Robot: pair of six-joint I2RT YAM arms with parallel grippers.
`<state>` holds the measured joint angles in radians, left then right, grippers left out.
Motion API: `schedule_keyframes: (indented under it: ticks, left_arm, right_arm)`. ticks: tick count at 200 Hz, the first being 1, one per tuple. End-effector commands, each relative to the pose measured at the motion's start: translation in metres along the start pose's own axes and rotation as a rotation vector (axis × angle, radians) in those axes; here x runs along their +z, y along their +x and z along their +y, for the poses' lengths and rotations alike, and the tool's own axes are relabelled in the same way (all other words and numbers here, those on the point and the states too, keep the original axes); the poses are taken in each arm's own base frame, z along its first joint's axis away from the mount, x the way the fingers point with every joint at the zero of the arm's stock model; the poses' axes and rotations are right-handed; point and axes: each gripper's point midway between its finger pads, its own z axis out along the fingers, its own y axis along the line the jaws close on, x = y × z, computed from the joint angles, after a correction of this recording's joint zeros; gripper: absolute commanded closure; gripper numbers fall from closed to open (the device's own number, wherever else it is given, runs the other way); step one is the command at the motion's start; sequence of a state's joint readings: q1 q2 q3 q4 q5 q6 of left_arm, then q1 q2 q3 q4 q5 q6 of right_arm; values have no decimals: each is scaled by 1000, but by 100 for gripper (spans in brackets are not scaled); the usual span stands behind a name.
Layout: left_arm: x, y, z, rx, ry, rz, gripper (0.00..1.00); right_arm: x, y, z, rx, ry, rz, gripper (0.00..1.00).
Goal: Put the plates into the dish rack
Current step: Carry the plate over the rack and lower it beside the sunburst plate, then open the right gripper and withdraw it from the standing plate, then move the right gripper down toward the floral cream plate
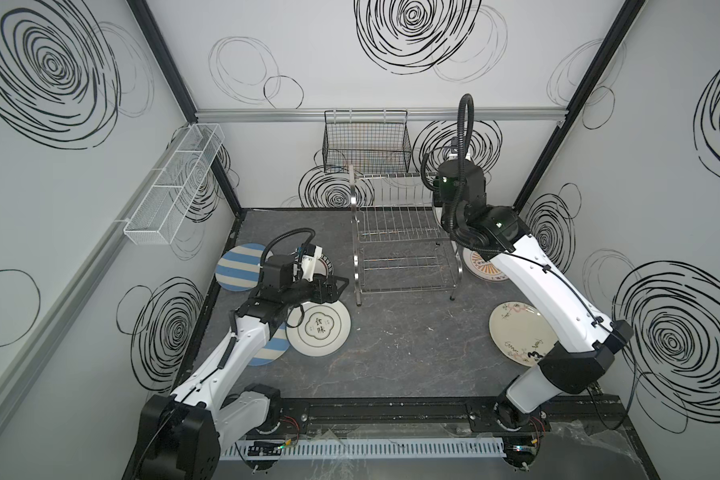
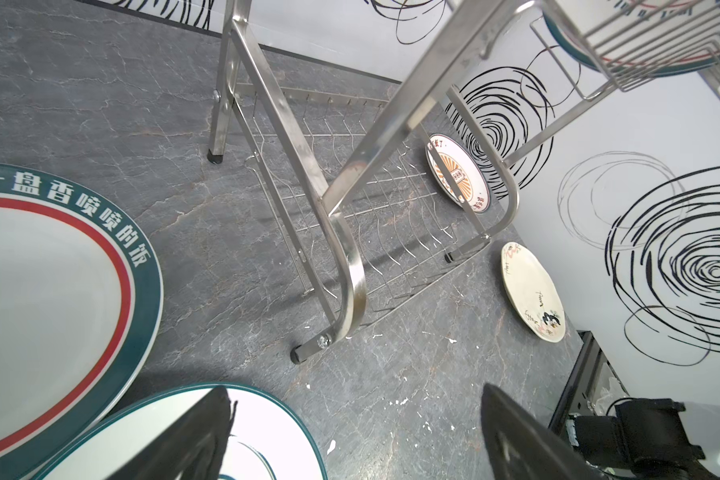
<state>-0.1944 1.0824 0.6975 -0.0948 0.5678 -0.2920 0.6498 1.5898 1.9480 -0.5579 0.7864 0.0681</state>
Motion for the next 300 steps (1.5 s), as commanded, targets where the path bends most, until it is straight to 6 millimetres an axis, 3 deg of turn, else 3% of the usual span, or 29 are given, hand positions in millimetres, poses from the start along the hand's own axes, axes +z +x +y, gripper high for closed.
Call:
schedule_keyframes:
  ticks: [1, 54, 85, 129, 172, 232, 255, 300]
  left_arm:
    - [-5, -12, -7, 32, 26, -53, 4]
    - [-5, -13, -9, 32, 32, -56, 4]
    - [-4, -10, -11, 33, 37, -46, 4]
    - [-2, -11, -16, 30, 34, -45, 4]
    - [5, -8, -20, 13, 38, -44, 4]
    - [11, -1, -17, -15, -1, -65, 4]
    - [14, 4, -14, -33, -6, -52, 4]
    - [21, 14, -13, -98, 5, -81, 4]
  right_arm:
    - [-24, -21, -15, 54, -69, -31, 41]
    - [-58, -34, -28, 188, -292, -74, 34]
    - [-74, -20, -44, 241, -379, -43, 33]
    - [-90, 59, -65, 277, -421, 128, 29]
    - [-106, 126, -85, 324, -356, 271, 27]
    - [-107, 231, -56, 536, -444, 401, 27]
    - [-100, 278, -51, 537, -420, 478, 27]
    - [-76, 312, -45, 609, -436, 454, 29]
